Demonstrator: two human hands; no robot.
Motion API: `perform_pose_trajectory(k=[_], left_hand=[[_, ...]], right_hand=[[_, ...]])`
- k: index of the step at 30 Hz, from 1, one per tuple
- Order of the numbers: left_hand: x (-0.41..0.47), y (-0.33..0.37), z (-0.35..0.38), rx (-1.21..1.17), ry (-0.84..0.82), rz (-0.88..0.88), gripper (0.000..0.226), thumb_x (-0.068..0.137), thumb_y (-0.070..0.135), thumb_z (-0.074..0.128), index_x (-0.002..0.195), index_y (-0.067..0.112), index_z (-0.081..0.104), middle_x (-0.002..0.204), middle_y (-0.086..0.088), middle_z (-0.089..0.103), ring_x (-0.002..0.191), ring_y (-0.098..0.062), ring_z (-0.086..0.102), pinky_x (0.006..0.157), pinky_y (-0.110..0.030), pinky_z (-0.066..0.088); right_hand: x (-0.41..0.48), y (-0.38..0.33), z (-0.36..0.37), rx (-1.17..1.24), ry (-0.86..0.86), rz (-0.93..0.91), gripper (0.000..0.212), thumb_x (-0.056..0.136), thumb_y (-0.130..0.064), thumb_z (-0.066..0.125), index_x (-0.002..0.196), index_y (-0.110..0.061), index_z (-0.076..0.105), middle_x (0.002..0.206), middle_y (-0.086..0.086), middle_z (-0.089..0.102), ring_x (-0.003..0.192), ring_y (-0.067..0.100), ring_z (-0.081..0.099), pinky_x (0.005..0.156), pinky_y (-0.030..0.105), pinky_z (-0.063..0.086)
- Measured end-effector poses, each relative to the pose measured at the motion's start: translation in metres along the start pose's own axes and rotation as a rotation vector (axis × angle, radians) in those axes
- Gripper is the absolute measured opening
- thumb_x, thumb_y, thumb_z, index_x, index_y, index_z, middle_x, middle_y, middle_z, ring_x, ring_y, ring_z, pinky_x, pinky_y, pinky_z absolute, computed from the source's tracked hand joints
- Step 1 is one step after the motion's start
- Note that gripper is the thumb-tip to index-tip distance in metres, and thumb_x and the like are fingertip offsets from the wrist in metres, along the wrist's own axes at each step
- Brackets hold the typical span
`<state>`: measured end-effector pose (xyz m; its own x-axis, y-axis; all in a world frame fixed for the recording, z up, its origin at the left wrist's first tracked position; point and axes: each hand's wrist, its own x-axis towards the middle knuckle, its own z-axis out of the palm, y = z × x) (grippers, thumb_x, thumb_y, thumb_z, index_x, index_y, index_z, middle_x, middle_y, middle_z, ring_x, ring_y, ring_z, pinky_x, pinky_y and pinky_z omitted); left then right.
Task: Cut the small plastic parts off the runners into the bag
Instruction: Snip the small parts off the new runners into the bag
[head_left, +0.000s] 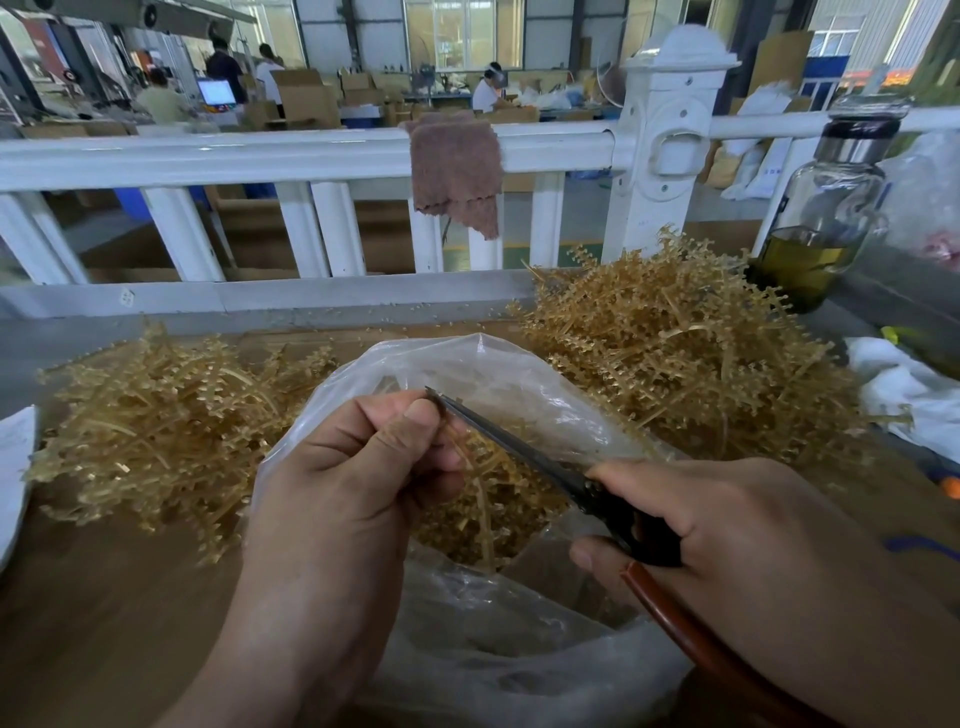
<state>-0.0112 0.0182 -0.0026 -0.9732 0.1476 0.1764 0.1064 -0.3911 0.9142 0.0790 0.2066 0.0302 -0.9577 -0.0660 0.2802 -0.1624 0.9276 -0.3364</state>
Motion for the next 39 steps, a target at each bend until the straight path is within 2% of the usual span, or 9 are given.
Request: perform_pose_trajectory(k=[7, 10, 13, 19, 22, 25, 30, 34, 39], left_hand=[[-0.001, 0.001, -0.001, 0.003, 0.003, -0.016, 0.012, 0.073, 0.029, 0.07, 0.07, 0.019, 0.075, 0.076, -0.009, 0.067, 0.068, -0.014, 0.063, 0.059, -0.023, 0.054], [-0.001, 0.002, 0.0, -0.009, 0.003, -0.023, 0.011, 0.075, 0.027, 0.068, 0.07, 0.019, 0.074, 0.076, -0.009, 0.066, 0.067, -0.014, 0.062, 0.059, -0.023, 0.054], [0.0, 0.004, 0.001, -0.046, 0.007, -0.041, 0.011, 0.078, 0.022, 0.065, 0.073, 0.018, 0.074, 0.077, -0.01, 0.064, 0.066, -0.014, 0.06, 0.056, -0.022, 0.052], [0.005, 0.006, -0.003, -0.194, 0.006, -0.102, 0.008, 0.082, 0.018, 0.061, 0.081, 0.017, 0.069, 0.077, -0.007, 0.065, 0.069, -0.015, 0.064, 0.058, -0.024, 0.056], [0.007, 0.005, -0.004, -0.273, 0.001, -0.122, 0.007, 0.082, 0.017, 0.061, 0.085, 0.015, 0.067, 0.078, -0.007, 0.068, 0.072, -0.016, 0.069, 0.062, -0.028, 0.06], [0.008, 0.004, -0.004, -0.294, 0.012, -0.117, 0.008, 0.082, 0.017, 0.061, 0.084, 0.014, 0.068, 0.076, -0.007, 0.068, 0.067, -0.016, 0.069, 0.062, -0.03, 0.06], [0.007, 0.004, -0.003, -0.251, -0.002, -0.102, 0.015, 0.082, 0.016, 0.061, 0.073, 0.02, 0.073, 0.075, -0.003, 0.067, 0.061, -0.01, 0.063, 0.059, -0.027, 0.059], [0.007, 0.004, -0.003, -0.201, -0.002, -0.085, 0.012, 0.08, 0.019, 0.064, 0.076, 0.019, 0.075, 0.072, -0.003, 0.063, 0.061, -0.01, 0.062, 0.059, -0.027, 0.058], [0.005, 0.002, -0.002, -0.149, 0.03, -0.053, 0.012, 0.078, 0.02, 0.065, 0.077, 0.02, 0.077, 0.07, -0.002, 0.063, 0.06, -0.009, 0.063, 0.057, -0.025, 0.058]], right_hand=[[0.002, 0.003, -0.001, -0.011, -0.029, -0.002, 0.036, 0.076, -0.067, 0.041, 0.07, -0.032, 0.049, 0.053, -0.02, 0.043, 0.054, -0.002, 0.049, 0.055, 0.015, 0.04], [0.003, 0.003, 0.002, 0.022, -0.061, 0.029, 0.05, 0.072, -0.074, 0.036, 0.082, -0.031, 0.06, 0.063, -0.018, 0.056, 0.067, 0.001, 0.057, 0.061, 0.019, 0.044], [0.004, 0.003, 0.001, 0.105, -0.078, 0.06, 0.057, 0.07, -0.077, 0.043, 0.103, -0.034, 0.061, 0.086, -0.021, 0.065, 0.081, -0.002, 0.06, 0.075, 0.017, 0.046], [0.006, 0.01, -0.001, 0.115, -0.179, 0.075, 0.066, 0.066, -0.084, 0.039, 0.111, -0.04, 0.057, 0.089, -0.023, 0.066, 0.079, -0.006, 0.061, 0.078, 0.017, 0.045], [0.005, 0.012, 0.0, 0.128, -0.186, 0.083, 0.066, 0.065, -0.085, 0.039, 0.112, -0.042, 0.056, 0.089, -0.025, 0.066, 0.078, -0.007, 0.061, 0.078, 0.015, 0.046], [0.004, 0.012, -0.001, 0.13, -0.203, 0.081, 0.068, 0.064, -0.087, 0.038, 0.113, -0.042, 0.054, 0.091, -0.022, 0.066, 0.081, -0.005, 0.062, 0.078, 0.02, 0.048], [0.004, 0.006, 0.001, 0.054, -0.155, 0.075, 0.073, 0.061, -0.085, 0.034, 0.116, -0.041, 0.051, 0.097, -0.023, 0.063, 0.09, -0.003, 0.058, 0.079, 0.021, 0.047], [0.003, 0.001, -0.001, 0.021, -0.135, 0.077, 0.065, 0.062, -0.081, 0.033, 0.108, -0.041, 0.056, 0.088, -0.023, 0.063, 0.084, 0.0, 0.059, 0.067, 0.022, 0.048], [0.003, -0.002, -0.002, 0.028, -0.084, 0.086, 0.064, 0.064, -0.078, 0.038, 0.111, -0.038, 0.058, 0.082, -0.022, 0.067, 0.077, 0.003, 0.063, 0.066, 0.029, 0.053]])
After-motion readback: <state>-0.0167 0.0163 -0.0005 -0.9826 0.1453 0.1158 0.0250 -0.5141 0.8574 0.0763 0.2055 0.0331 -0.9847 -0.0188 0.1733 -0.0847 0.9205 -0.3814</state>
